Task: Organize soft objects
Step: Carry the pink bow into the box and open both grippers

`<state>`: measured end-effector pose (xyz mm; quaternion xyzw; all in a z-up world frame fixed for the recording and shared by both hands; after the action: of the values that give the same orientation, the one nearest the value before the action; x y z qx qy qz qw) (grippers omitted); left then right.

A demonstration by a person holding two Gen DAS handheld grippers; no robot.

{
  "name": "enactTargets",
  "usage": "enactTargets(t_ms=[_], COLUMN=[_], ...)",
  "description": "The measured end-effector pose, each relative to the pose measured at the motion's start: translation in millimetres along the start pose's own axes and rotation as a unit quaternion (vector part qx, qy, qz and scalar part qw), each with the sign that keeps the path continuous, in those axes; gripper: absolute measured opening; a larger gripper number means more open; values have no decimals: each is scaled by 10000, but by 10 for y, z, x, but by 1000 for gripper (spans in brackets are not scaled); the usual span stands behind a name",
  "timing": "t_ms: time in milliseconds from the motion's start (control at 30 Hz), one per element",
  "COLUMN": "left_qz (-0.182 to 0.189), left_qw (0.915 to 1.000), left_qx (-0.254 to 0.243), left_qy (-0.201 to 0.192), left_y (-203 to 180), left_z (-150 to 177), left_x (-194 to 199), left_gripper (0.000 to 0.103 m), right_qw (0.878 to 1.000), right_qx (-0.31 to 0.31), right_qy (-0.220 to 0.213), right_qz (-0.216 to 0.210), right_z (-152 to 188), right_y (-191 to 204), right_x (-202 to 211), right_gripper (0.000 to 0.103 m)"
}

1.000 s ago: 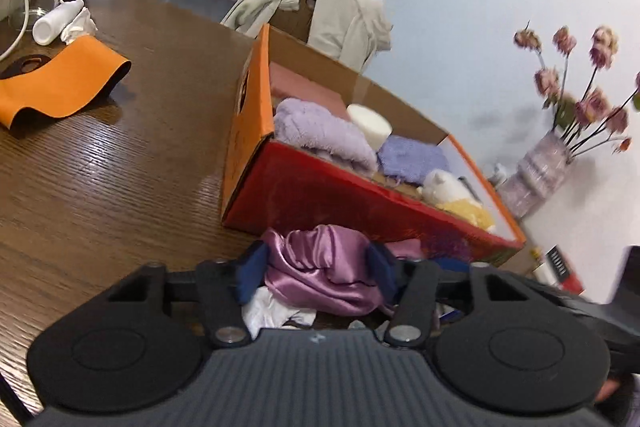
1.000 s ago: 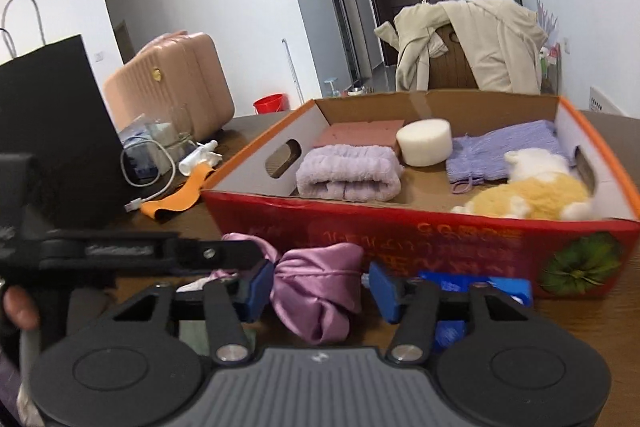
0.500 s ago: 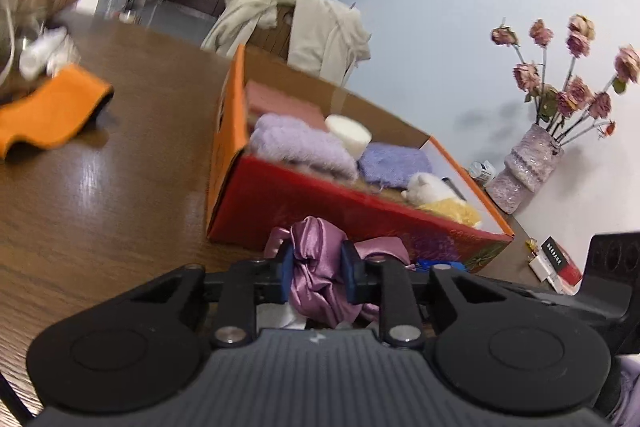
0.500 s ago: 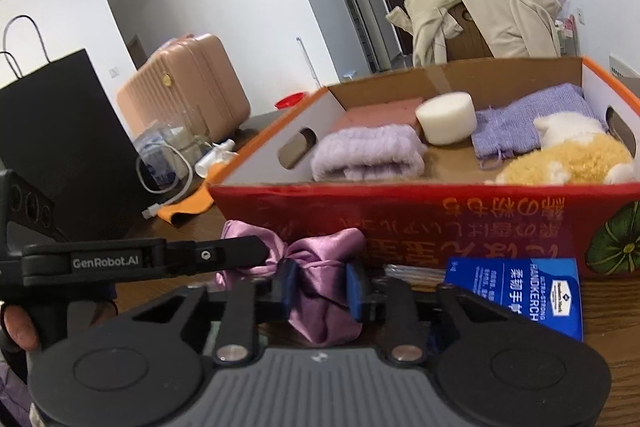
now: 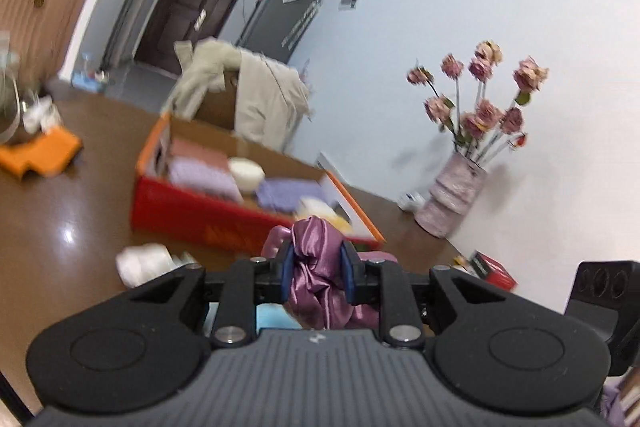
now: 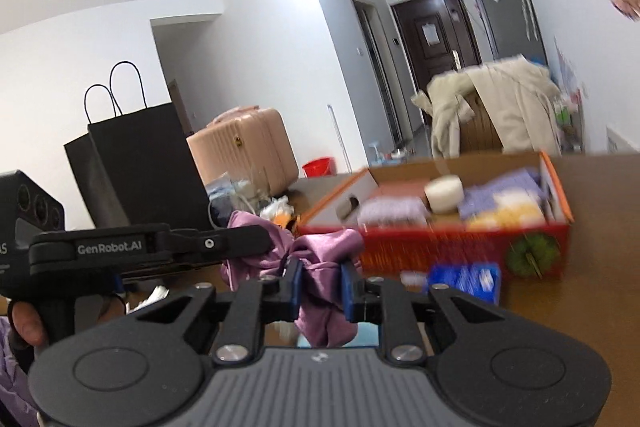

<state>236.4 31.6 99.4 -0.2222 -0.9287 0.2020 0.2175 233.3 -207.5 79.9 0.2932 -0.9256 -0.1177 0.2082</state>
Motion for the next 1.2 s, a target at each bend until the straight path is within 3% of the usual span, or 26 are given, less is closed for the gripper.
enactTargets(t_ms=[100,333,467,567,700,833,900,1033,1100,1167,1200], left_qz=[17,29,106,131,25,-300,-472,-868,-1076,-1015,-1087], left_qw=[9998,9995,9992,9985,9991,9974,9939,9868,9856,9878,9875], left_qx=[-5,-194,-376,-534,-391,90,317,201,169,149,106], left_qy=[217,250,100,11,184,652,940,1351,1296,1168,1138], left_y=[-93,-300,-334,-278,19,472,697,1057,1193,1275,1290], left_z=[123,147,-111,-479,-949,-1145,-1129,-1018,-1014,-1024,-1042], left_x=[-52,-131,-294,-521,-955,-1466,-1735,-2046,-2042,-1992,-1966], left_gripper=[24,24,24,24,24,24,24,25,33,36,46], right_qw=[9998,9995,9997,9996,10000,9982,9955,9874,9843,9825,9814], right_qx=[-154,-261,-134,58,51,-67,-175,-262,-437,-519,-544], right_qy=[114,-29,-130,-238,-28,586,890,1485,1669,1761,1816], right_qz=[69,149,175,167,38,141,280,478,364,304,303], right_z=[145,183,-2,-366,-861,-1077,-1056,-927,-836,-776,-742], right_y=[-83,-235,-306,-388,-576,-780,-865,-1036,-1085,-1089,-1079], right_x=[162,352,299,140,-367,-1112,-1410,-1987,-2174,-2328,-2380], right_gripper=[19,19,19,19,19,19,19,19,19,21,24])
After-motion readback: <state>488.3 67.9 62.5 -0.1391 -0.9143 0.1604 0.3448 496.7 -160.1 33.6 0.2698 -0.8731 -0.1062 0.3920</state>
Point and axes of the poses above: each gripper's, at about its wrist camera, not at the fingertips, and x roughly against the way its jaws point, y to its left, z to its underside, the point moved 1 cm from there along -x, roughly the way its jaws point, and after that the axes turned 1 degree about -y, right-handed, at the moved point
